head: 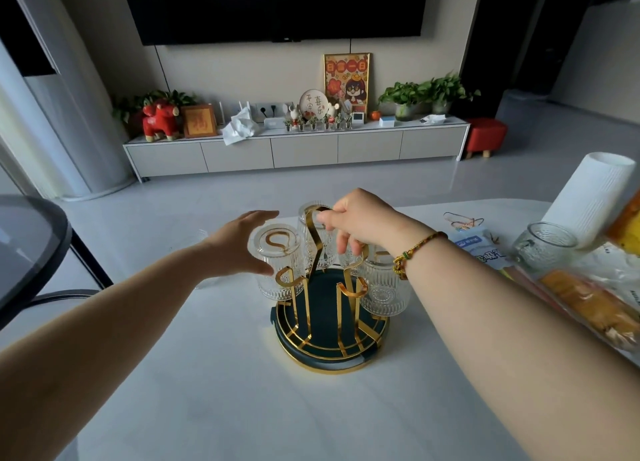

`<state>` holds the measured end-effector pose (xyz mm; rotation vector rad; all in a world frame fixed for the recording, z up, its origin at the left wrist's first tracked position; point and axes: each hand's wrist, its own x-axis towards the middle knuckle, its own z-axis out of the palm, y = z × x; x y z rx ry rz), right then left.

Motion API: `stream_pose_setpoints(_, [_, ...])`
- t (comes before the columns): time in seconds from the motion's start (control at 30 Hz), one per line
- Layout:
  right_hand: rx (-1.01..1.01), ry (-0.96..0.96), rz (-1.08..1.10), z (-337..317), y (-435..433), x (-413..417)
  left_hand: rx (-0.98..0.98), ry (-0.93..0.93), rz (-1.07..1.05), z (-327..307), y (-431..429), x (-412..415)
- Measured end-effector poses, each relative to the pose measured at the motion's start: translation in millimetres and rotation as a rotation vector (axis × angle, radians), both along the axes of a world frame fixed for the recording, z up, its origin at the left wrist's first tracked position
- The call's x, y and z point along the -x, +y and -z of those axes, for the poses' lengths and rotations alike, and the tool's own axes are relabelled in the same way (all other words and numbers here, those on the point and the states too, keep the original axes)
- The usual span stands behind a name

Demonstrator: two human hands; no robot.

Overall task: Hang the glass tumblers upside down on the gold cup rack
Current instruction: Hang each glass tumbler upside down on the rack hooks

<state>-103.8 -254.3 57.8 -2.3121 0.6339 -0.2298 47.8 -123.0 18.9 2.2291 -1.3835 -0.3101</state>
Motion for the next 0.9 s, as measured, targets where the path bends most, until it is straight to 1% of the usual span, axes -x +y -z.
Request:
stream_pose_setpoints(0.07, [0.029,-0.005,-0.022,0,0,0,0.054,0.031,-0.025,-1,11,-5])
stream_pose_setpoints(0.13, [0.076,-0.053,-0.027,-2,0,-2,0.135,0.076,-0.082,4,25,-12])
stream_pose_setpoints(0.2, [0.164,-0.112,-0.036,-5,2,-7,0.251,0.147,-0.225,17,40,-18])
stream_pose_setpoints(0.3, [0.313,-0.122,-0.024,-3,7,-14,0.404,0.219,-0.496,47,54,-25])
stream_pose_setpoints(0.4, [0.317,-0.136,0.015,2,10,-17,0.475,0.235,-0.740,76,60,-34])
stream_pose_setpoints(0.47, [0.311,-0.153,0.038,5,9,-18,0.506,0.266,-0.827,91,60,-42])
stream_pose_setpoints(0.57, [0.280,-0.161,0.061,8,10,-16,0.513,0.375,-0.831,105,53,-54])
stream_pose_setpoints(0.7, [0.288,-0.152,0.063,5,13,-18,0.552,0.393,-0.782,122,39,-73])
stream_pose_setpoints(0.77, [0.283,-0.161,0.072,4,11,-19,0.566,0.441,-0.798,130,37,-83])
stream_pose_setpoints(0.83, [0.280,-0.164,0.081,7,10,-20,0.541,0.471,-0.822,138,36,-94])
stream_pose_setpoints(0.9, [0.289,-0.154,0.079,8,8,-19,0.531,0.458,-0.808,143,36,-105])
